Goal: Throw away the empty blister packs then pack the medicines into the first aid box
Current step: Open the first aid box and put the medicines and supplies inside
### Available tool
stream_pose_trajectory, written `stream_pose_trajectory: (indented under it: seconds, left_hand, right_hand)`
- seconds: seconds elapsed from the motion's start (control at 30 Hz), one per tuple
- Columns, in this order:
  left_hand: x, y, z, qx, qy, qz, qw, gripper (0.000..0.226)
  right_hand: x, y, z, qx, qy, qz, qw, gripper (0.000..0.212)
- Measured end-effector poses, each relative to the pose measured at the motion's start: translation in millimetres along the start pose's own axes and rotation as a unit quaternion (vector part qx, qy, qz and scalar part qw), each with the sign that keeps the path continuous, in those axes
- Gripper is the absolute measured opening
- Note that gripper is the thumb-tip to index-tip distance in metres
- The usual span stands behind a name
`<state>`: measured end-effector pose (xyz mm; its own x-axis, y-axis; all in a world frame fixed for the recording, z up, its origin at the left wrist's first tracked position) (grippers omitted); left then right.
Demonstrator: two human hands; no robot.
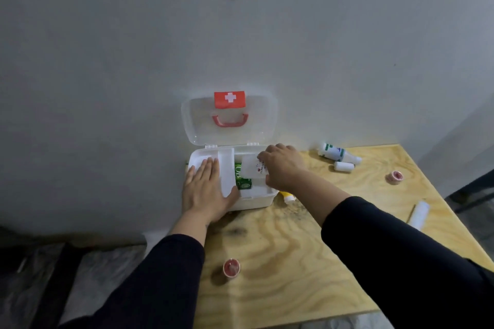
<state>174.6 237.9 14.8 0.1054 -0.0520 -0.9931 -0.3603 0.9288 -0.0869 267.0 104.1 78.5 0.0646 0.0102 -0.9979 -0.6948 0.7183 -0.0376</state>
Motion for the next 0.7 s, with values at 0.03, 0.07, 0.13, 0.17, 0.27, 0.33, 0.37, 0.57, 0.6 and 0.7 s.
stream_pose_trajectory:
  seconds: [0.03, 0.07, 0.13, 0.17, 0.27, 0.33, 0.37, 0.57, 0.6, 0.7]
  left_hand:
    - [0.9, 0.4, 0.5, -0.002, -0.003, -0.004, 1.000, 0.101]
    - [0.8, 0.7, 1.0, -0.003, -0.004, -0.008, 1.000, 0.098]
    - [0.9, 1.2, 3.3, -0.001, 0.000, -0.012, 1.000, 0.092]
    - [0.9, 1.4, 4.3, 0.000, 0.000, -0.013, 1.000, 0.090]
    - [0.6, 1.4, 4.1, 0.004, -0.003, -0.009, 1.000, 0.089]
    - [1.1, 1.2, 2.8, 0.006, -0.004, -0.012, 1.000, 0.087]
    - [1.1, 1.2, 2.4, 0.005, -0.005, -0.013, 1.000, 0.087]
    - [-0.6, 0.7, 1.9, 0.006, -0.002, -0.015, 1.000, 0.086]
    - [-0.8, 0.9, 2.0, 0.006, -0.001, -0.014, 1.000, 0.086]
    - [-0.6, 0.2, 3.0, 0.003, 0.004, -0.009, 1.000, 0.089]
  right_hand:
    - [5.4, 4.2, 3.3, -0.004, 0.006, -0.003, 1.000, 0.044]
    - [9.8, 8.8, 6.5, -0.008, 0.013, 0.003, 1.000, 0.045]
    - [16.1, 18.0, 12.8, -0.018, 0.026, 0.029, 0.999, 0.049]
    - [18.7, 20.8, 15.5, -0.020, 0.031, 0.041, 0.999, 0.051]
    - [27.0, 20.8, 19.0, -0.003, 0.047, 0.077, 0.996, 0.053]
    - [35.1, 21.0, 17.9, 0.015, 0.064, 0.122, 0.990, 0.051]
    - [38.0, 23.2, 17.1, 0.021, 0.067, 0.147, 0.987, 0.050]
    - [34.0, 24.8, 18.8, 0.109, -0.019, 0.245, 0.963, 0.050]
    - [35.2, 20.9, 17.9, 0.142, -0.017, 0.249, 0.958, 0.049]
    - [40.3, 13.2, 16.6, 0.211, 0.000, 0.268, 0.940, 0.047]
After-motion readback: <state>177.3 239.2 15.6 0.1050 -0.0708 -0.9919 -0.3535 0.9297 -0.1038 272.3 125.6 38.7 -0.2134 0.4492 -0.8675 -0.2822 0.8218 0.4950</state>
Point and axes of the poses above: each hand's wrist, its own z-axis towards the middle knuckle, its own x-axis out of the palm, y = z × x, the point moved 7 cm from there along z, towards the middle knuckle, and after that the axes turned 9 degrees about -y, right-handed, at the moved point
